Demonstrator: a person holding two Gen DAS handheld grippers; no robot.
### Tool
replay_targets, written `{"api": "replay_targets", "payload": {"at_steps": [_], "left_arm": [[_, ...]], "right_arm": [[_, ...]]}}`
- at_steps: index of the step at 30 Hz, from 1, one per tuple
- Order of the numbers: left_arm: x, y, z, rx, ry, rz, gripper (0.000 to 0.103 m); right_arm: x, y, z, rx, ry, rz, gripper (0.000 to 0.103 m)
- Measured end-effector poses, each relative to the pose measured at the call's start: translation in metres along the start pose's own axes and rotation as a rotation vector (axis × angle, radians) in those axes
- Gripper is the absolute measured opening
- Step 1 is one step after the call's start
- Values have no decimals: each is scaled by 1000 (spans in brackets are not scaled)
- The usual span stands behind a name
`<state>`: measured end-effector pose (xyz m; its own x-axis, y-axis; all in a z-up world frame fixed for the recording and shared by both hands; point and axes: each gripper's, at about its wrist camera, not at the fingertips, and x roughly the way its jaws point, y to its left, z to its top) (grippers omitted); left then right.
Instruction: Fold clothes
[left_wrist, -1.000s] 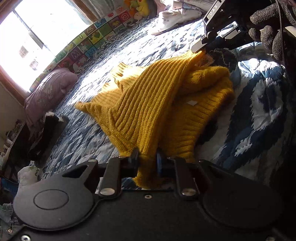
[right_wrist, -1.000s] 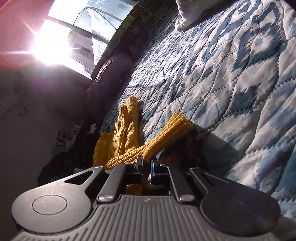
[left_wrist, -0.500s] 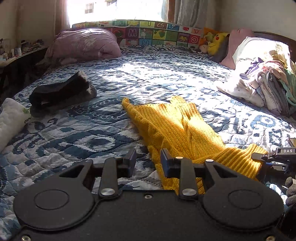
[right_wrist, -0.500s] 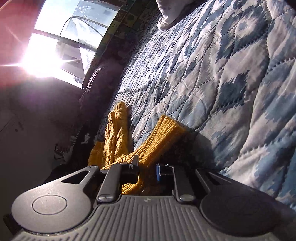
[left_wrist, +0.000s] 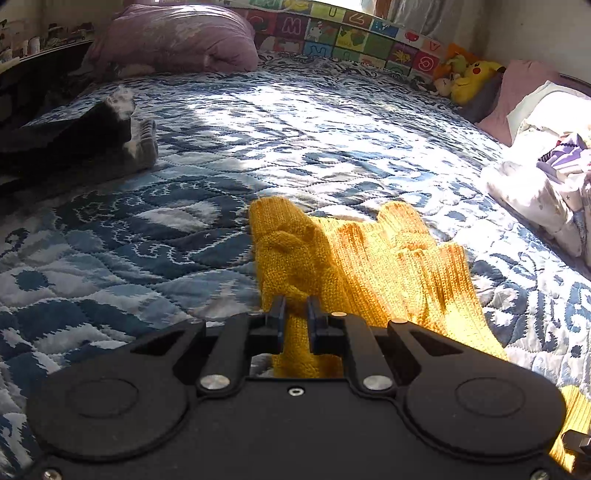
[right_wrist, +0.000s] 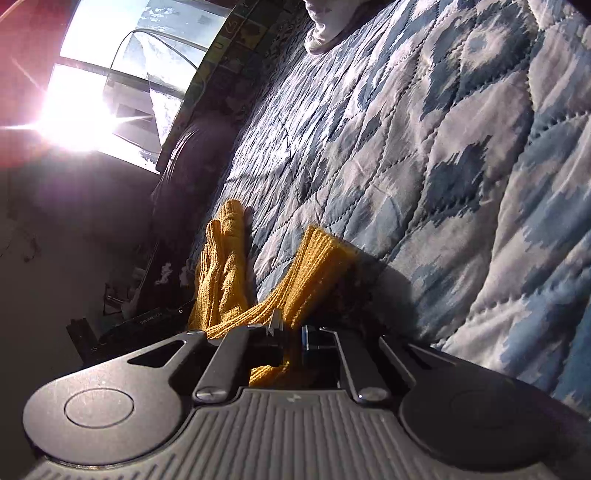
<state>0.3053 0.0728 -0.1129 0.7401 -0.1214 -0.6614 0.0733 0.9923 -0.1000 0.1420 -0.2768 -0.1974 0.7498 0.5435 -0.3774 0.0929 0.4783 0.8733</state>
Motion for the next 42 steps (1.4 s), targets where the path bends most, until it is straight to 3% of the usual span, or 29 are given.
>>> {"api": "replay_targets", "payload": {"at_steps": [5,8,11,15,18,19,22,26,30,32,37,42], "left_arm": [[6,-9,7,93,15,37,10],[-9,-11,16,145,-37,47,10],[1,-9,30,155,-33,60,10],[39,-8,38,132,71,0,10],[43,-23,35,261,101,41,10],[34,-23,40,239,102,43,11],[-19,-19,34,185,-1,-31,11],[-87,-17,-9,123,-50,-34,11],[-90,-17,-60,5,42,-78,11],[-81,-21,-78,9,52,-103,11],[-144,-9,-76,-56,-54,-142,16],[-186,3,-111,-19,8,-102,16]], "right_arm": [[0,-3,1,19,4,0,9],[1,-3,1,27,4,0,8],[4,-3,2,29,2,-3,8],[7,-3,0,19,0,-6,8],[8,-1,0,12,-1,-9,7],[9,-1,0,11,-1,-9,7],[9,-1,0,17,0,-6,7],[8,-2,1,17,-1,-5,8],[8,-1,-1,-10,-17,4,8],[7,-2,-2,-21,-27,22,8],[2,-4,0,-35,-44,69,10],[-5,4,9,-51,-56,97,10]]}}
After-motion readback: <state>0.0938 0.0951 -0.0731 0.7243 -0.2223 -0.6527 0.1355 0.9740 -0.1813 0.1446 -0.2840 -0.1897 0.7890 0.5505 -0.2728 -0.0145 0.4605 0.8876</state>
